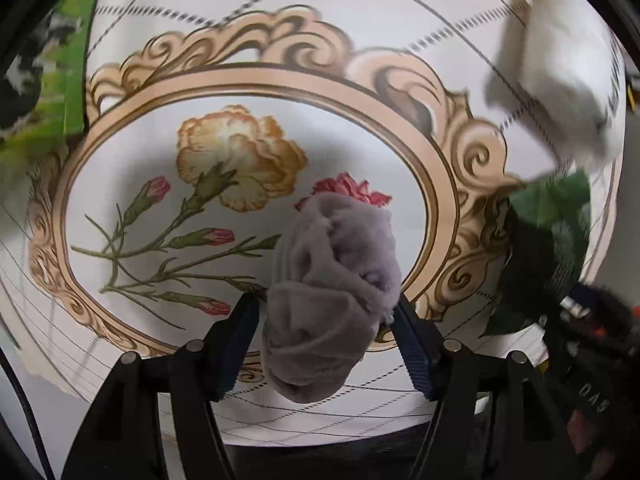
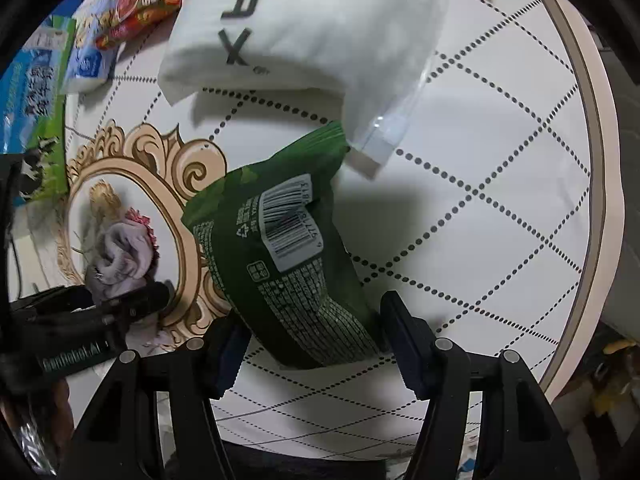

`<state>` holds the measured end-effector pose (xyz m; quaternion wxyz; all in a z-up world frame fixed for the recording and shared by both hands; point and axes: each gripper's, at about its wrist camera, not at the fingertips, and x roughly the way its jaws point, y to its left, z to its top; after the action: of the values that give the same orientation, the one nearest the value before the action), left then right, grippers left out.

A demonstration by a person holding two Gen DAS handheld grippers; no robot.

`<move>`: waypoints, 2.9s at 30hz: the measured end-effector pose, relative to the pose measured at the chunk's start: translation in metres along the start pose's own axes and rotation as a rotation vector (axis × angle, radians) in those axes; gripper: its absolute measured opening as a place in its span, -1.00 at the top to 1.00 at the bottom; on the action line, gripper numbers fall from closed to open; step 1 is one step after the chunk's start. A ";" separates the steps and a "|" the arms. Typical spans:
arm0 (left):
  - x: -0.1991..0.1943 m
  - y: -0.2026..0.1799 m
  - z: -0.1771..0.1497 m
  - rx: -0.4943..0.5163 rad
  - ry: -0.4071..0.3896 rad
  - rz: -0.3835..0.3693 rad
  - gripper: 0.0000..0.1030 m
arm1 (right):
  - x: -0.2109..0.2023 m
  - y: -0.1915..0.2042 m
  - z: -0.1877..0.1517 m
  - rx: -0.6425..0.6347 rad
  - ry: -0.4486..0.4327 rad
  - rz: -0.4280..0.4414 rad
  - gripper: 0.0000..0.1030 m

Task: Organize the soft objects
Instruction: 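Grasp the lavender cloth with the left gripper while the right gripper grasps the green snack bag, then carry both items into the cardboard box and open both grippers, then grasp the blue cat-print tissue pack with the left gripper while the right grasps the white NMAR bag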

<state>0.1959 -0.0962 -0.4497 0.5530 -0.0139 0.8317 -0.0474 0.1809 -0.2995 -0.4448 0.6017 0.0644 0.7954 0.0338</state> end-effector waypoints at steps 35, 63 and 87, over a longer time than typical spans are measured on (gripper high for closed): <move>-0.163 0.337 0.122 -0.204 -0.130 -0.136 0.26 | -0.024 0.433 0.182 -0.177 -0.065 0.130 0.25; -0.206 0.349 0.031 -0.259 -0.370 -0.073 -0.86 | -0.080 0.449 0.115 -0.298 -0.279 -0.089 -1.00; -0.274 0.285 -0.116 -0.223 -0.707 0.100 -1.00 | -0.167 0.395 -0.033 -0.267 -0.493 0.050 -1.00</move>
<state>0.2039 0.2158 -0.1809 0.8029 -0.0491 0.5890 0.0782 0.2179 0.0686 -0.2250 0.7793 0.0103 0.6115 0.1365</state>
